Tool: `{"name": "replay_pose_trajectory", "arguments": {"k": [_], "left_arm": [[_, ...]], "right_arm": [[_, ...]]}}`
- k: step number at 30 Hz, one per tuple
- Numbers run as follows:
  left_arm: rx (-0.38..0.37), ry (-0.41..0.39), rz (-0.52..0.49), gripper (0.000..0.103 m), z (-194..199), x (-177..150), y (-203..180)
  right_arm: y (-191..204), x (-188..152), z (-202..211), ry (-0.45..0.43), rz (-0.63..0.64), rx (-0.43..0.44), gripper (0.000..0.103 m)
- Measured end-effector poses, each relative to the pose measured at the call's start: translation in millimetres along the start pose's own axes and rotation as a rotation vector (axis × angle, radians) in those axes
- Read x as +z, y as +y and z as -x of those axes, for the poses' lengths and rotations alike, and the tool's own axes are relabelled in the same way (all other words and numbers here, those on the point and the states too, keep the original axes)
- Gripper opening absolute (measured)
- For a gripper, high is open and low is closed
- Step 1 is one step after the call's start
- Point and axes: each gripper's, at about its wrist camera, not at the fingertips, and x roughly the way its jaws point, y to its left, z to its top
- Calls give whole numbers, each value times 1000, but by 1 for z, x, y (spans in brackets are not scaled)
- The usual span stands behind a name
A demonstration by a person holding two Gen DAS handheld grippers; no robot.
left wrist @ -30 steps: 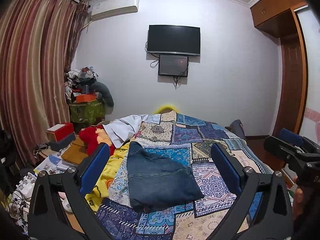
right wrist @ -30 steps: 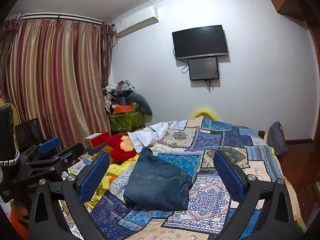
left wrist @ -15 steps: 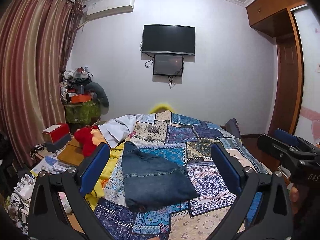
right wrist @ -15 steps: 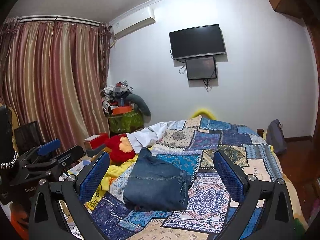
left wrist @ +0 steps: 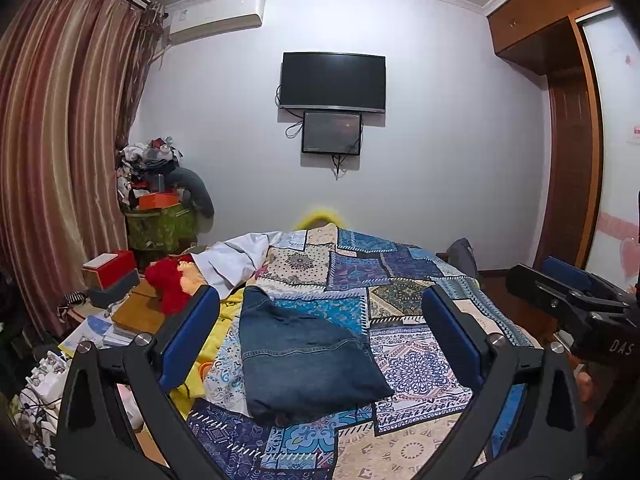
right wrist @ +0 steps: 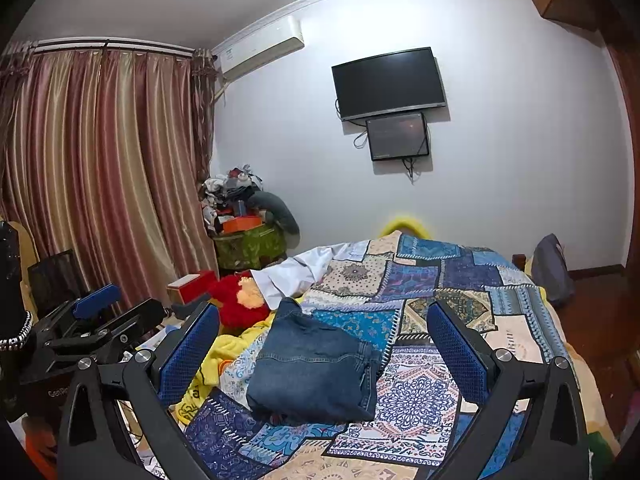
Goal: Fold large clothes
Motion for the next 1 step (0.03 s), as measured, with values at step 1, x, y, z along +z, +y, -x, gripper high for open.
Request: {"name": "replay_pose_trajectory", "arguments": {"k": [1], "left_arm": [[-1,1,1,102,0,0,0]], "right_arm": [[0,0,0,2,2,1,103]]}}
